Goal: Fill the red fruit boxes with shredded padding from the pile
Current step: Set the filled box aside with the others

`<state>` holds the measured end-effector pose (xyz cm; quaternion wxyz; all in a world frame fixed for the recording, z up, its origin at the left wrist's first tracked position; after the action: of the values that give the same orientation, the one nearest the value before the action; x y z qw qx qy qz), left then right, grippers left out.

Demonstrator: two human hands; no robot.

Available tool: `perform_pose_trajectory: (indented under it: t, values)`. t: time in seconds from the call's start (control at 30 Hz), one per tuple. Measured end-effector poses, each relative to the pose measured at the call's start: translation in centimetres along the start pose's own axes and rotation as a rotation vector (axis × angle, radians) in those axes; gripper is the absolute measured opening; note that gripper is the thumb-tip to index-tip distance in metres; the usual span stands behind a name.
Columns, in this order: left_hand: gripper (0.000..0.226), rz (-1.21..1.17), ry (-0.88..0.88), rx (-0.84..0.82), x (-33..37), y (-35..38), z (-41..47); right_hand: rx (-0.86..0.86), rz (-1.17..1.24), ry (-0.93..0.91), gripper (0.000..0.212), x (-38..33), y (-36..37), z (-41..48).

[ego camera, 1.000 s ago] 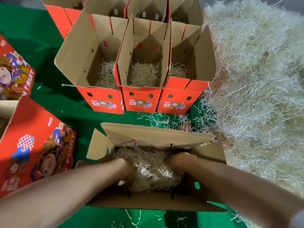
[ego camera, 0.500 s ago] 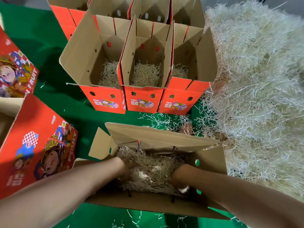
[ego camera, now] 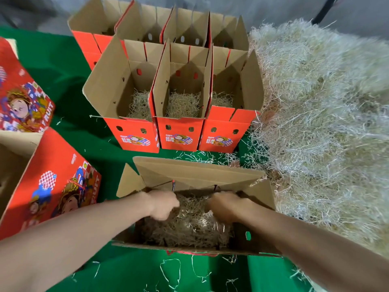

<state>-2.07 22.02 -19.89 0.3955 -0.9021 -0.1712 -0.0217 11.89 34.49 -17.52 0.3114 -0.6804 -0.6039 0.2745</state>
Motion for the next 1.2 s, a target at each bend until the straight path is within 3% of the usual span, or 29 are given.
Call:
perform_pose_trajectory:
  t: [0.1, 0.2, 0.27, 0.3, 0.37, 0.47, 0.57, 0.63, 0.7, 0.77, 0.8, 0.87, 0.9, 0.93, 1.0, 1.07, 1.2]
  values:
    - [0.024, -0.06, 0.031, 0.201, 1.1, -3.2, -1.1, 0.35, 0.09, -0.01, 0.027, -0.6, -2.7, -2.7]
    - [0.031, -0.102, 0.031, 0.188, 1.4, -4.9, -4.0, 0.887, 0.193, -0.062, 0.022, -0.8, -4.6, -6.9]
    - [0.036, -0.198, 0.101, 0.207, 1.6, -5.8, -6.9, 1.225, 0.134, 0.018, 0.032, 0.2, -5.0, -8.9]
    - [0.037, -0.26, 0.126, 0.204, 1.7, -6.1, -8.5, 1.249, 0.117, 0.113, 0.043, 0.9, -5.3, -9.6]
    - [0.038, -0.392, 0.151, 0.17, 1.7, -6.2, -11.7, 1.039, 0.148, 0.3, 0.057, 2.9, -5.5, -10.1]
    - [0.03, -0.497, 0.222, 0.148, 2.0, -5.4, -15.2, 0.71, 0.319, 0.419, 0.028, 4.9, -5.3, -9.8]
    - [0.02, -0.459, 0.238, 0.267, 1.8, -4.8, -16.8, 0.748, 0.361, 0.414, 0.023, 4.9, -5.7, -8.9]
    - [0.038, -0.384, 0.213, 0.408, 0.8, -4.7, -16.9, 0.772, 0.423, 0.398, 0.032, 4.3, -6.1, -8.5]
    - [0.036, -0.351, 0.054, 0.534, -0.9, -5.3, -17.6, 0.78, 0.458, 0.41, 0.031, 3.3, -6.6, -7.8]
    - [0.018, -0.211, -0.232, 0.73, -2.8, -5.6, -18.0, 0.774, 0.467, 0.388, 0.025, 2.1, -7.2, -7.1]
    - [0.025, -0.2, -0.374, 0.864, -3.4, -5.3, -18.0, 0.766, 0.484, 0.356, 0.026, 1.5, -7.6, -7.0]
    - [0.048, -0.561, -0.497, 1.095, -3.0, -4.4, -18.0, 0.699, 0.609, 0.265, 0.027, 0.7, -8.1, -6.8]
    - [0.06, -0.893, -0.486, 1.111, -2.0, -3.8, -17.9, 0.626, 0.714, 0.222, 0.024, 0.4, -8.2, -6.8]
    - [0.07, -1.258, -0.449, 1.022, -0.6, -3.2, -17.8, 0.522, 0.834, 0.204, 0.031, 0.3, -8.1, -6.9]
    - [0.088, -1.725, -0.429, 0.704, 2.6, -2.2, -16.8, 0.327, 1.009, 0.243, 0.051, -0.1, -7.2, -6.9]
    - [0.091, -1.734, -0.441, 0.594, 4.8, -1.6, -16.0, 0.348, 0.977, 0.266, 0.048, -0.8, -6.5, -6.8]
    - [0.062, -1.531, -0.494, 0.668, 4.9, -2.0, -16.9, 0.49, 0.84, 0.192, 0.028, -1.3, -8.1, -7.9]
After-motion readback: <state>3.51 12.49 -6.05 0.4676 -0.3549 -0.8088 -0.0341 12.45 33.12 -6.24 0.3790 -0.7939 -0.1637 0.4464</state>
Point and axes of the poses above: each hand's wrist, its own z-axis towards the middle knuckle, its own y-axis out of the palm, x = y × z, the point moved 1 cm from there along z, towards the middle knuckle, and after that the axes turned 5 degrees about x, right-handed, at the moved point
